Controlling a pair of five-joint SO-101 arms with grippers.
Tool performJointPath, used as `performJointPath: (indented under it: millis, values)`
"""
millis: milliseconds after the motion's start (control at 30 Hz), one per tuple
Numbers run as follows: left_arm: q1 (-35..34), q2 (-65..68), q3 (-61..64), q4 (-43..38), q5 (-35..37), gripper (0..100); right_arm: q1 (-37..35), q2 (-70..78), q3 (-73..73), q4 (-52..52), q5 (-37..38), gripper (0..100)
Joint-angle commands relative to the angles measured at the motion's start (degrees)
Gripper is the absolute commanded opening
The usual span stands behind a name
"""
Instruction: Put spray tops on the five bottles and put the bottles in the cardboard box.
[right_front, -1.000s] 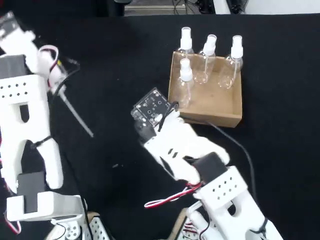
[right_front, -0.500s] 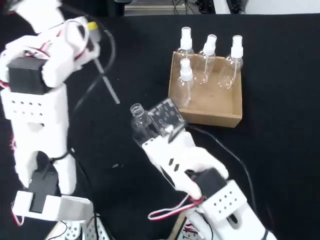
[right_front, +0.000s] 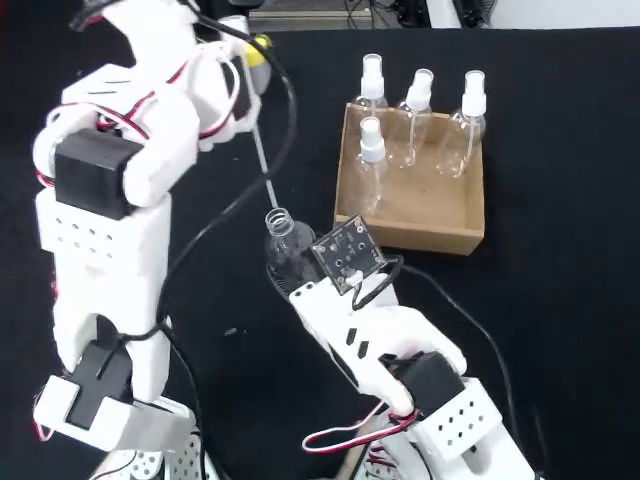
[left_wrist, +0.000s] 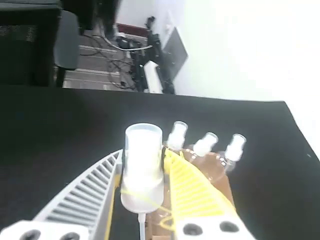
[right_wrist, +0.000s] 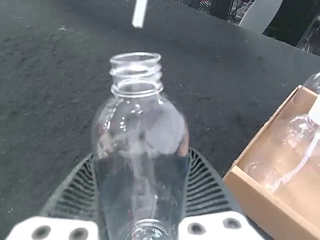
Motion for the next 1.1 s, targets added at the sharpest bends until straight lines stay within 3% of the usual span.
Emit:
performJointPath:
  millis: [0,1067]
  values:
    - [2.68,-0.97,-2.51,-1.23,-0.53,3,-0.44,-1.54,-0.13,-0.97,-0.62,1.0]
    - [0.31,-0.35,-1.89,1.76,-0.62,3,-0.35,-2.07,-0.66,-0.97,-0.62,1.0]
